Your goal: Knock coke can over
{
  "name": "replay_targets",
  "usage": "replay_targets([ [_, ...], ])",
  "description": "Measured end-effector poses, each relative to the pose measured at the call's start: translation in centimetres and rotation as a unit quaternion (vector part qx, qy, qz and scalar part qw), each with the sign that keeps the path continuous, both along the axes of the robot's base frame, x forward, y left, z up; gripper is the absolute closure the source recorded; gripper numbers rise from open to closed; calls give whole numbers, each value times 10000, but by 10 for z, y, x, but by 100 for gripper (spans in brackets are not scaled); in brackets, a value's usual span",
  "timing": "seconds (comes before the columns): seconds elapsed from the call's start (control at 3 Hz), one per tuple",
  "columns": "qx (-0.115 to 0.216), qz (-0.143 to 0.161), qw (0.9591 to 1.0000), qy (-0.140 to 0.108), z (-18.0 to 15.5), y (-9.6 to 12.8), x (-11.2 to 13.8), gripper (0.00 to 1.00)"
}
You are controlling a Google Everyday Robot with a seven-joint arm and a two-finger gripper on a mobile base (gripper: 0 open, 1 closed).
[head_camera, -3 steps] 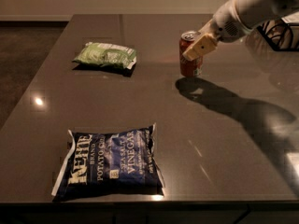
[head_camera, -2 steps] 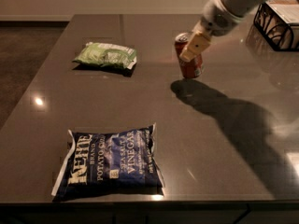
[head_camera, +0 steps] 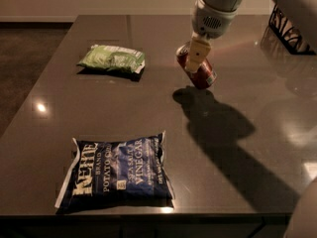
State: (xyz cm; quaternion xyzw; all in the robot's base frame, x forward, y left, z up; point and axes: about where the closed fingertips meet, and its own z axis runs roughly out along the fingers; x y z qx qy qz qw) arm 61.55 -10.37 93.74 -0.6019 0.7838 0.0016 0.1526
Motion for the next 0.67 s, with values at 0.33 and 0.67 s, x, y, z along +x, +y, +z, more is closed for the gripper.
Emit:
replay_targets([
  [0.33,-378,174,9990,149,-8,5,-4,60],
  [0.67,-612,348,9971,274,-17,12,-8,36],
])
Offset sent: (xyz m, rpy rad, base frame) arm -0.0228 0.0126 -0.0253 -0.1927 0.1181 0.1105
